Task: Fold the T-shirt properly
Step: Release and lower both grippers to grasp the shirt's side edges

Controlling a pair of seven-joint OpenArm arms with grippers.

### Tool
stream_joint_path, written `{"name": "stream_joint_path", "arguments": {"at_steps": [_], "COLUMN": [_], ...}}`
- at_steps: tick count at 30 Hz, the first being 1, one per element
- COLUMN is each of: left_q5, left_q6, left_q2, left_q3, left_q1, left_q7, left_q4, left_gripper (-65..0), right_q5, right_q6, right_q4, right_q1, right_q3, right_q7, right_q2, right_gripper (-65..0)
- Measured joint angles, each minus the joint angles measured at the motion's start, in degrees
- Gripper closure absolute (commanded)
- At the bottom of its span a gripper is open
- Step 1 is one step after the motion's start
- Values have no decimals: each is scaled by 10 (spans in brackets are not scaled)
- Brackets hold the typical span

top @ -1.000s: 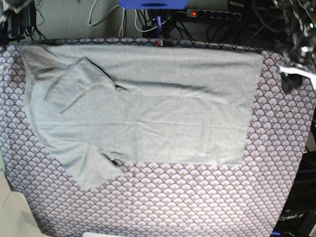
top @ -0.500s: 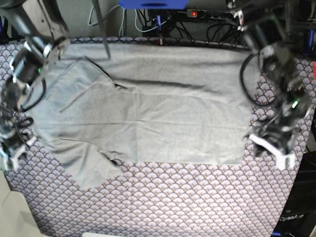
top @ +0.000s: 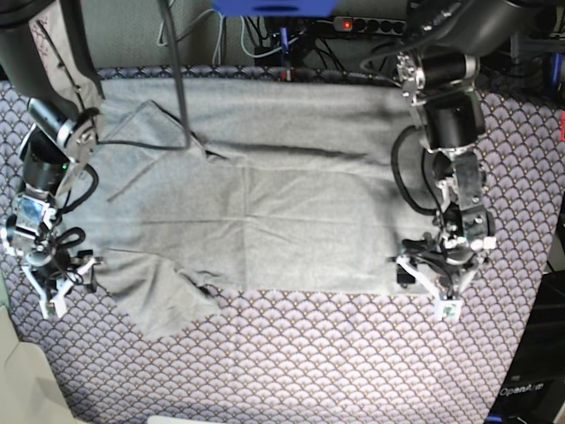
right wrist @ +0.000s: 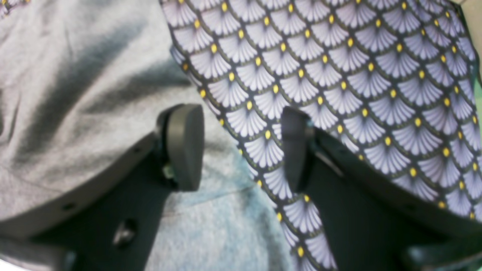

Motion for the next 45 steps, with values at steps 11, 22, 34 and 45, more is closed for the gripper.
{"name": "stream_joint_path", "arguments": {"at_steps": [11, 22, 34, 45], "left_q5": [-2, -2, -3, -4], "left_q6": [-4, -4, -2, 57], "left_q2": [0, -1, -29, -40], "left_q3": [-2, -4, -7, -16], "left_q1": [60, 61, -21, -100], "left_q7": [4, 3, -61, -185], "left_q4": [96, 109, -82, -286], "left_gripper": [-443, -447, -448, -448], "right_q5": [0, 0, 0, 10], "right_q6": [-3, -2, -2, -2], "right_q4": [-183, -187, -186, -184], "right_q1": [17, 12, 12, 0], "right_q3": [-2, -3, -3, -3], "right_q7": [101, 115, 114, 125], "right_q2": [63, 48, 49, 51], "right_gripper": [-348, -60, 0, 0]}}
